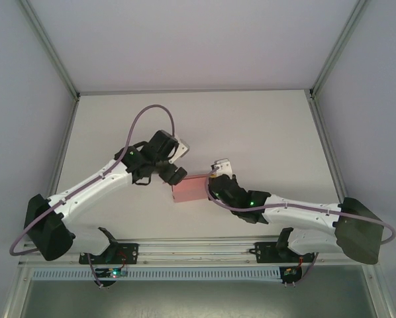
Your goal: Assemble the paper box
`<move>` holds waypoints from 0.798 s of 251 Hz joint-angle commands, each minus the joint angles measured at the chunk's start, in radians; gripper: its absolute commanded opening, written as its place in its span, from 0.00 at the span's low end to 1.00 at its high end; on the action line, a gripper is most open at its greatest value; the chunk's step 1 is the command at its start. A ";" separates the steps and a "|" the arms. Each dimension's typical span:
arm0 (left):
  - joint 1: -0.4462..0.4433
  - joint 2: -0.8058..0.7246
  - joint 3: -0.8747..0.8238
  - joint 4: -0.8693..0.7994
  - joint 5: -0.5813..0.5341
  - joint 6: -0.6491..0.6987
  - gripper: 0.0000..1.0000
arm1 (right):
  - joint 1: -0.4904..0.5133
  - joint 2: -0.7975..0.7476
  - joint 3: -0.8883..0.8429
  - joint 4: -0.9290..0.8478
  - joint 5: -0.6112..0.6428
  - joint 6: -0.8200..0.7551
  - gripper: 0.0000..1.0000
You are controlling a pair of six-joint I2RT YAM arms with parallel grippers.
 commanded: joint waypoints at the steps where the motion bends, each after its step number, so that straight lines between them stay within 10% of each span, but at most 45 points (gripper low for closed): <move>1: -0.003 -0.055 -0.067 -0.035 0.017 -0.164 0.84 | 0.018 0.042 0.012 -0.105 0.008 -0.001 0.00; 65: 0.010 -0.099 -0.151 0.014 0.022 -0.178 0.59 | 0.020 0.048 0.021 -0.109 -0.008 -0.020 0.00; 200: 0.073 -0.169 -0.193 0.066 0.107 -0.099 0.66 | 0.011 0.066 0.039 -0.134 -0.047 -0.050 0.00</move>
